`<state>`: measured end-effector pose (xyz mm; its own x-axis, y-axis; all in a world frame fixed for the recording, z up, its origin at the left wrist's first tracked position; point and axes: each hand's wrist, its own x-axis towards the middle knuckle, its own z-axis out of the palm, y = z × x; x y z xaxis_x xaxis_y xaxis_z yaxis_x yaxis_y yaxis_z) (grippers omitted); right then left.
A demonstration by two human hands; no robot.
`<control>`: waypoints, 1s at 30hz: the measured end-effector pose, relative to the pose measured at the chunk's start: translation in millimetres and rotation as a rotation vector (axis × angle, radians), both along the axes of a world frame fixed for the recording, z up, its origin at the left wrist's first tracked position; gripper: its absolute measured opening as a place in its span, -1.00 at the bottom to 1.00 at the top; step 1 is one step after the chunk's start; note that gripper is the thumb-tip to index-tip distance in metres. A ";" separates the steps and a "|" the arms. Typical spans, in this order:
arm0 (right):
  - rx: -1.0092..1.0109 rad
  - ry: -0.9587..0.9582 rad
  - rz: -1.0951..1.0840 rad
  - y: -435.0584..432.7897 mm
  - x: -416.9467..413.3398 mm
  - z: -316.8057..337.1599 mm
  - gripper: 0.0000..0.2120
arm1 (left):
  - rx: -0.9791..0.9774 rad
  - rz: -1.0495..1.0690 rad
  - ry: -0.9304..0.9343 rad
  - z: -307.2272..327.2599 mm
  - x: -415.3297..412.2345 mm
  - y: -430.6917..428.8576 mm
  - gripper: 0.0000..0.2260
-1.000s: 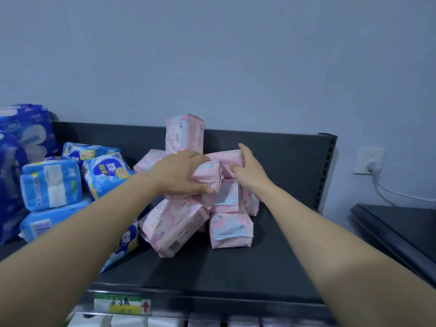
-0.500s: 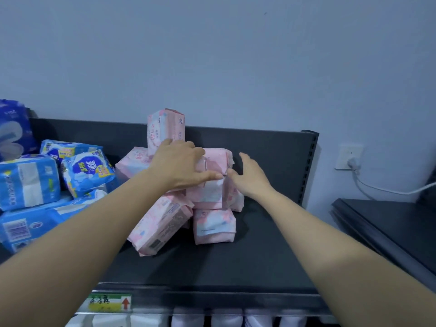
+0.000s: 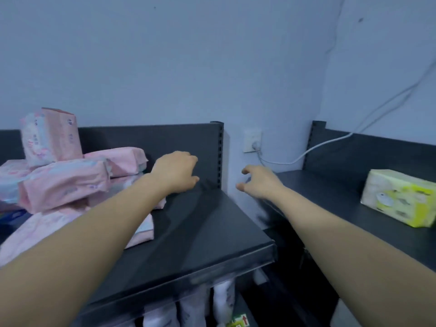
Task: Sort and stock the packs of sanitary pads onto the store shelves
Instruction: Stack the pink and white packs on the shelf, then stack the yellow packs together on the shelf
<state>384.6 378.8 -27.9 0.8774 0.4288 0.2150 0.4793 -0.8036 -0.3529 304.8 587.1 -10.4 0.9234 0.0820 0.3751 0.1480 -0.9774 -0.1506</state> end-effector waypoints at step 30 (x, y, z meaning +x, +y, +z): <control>-0.139 -0.026 -0.715 -449.4 67.6 -27.9 -0.47 | -0.068 -0.628 0.138 -49.0 210.7 -429.1 -0.41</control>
<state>452.2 -70.6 -55.8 0.9487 -0.2228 0.2245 -0.1733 -0.9599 -0.2202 515.4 158.0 -59.5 0.8427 -0.4702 0.2621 -0.4716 -0.8796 -0.0617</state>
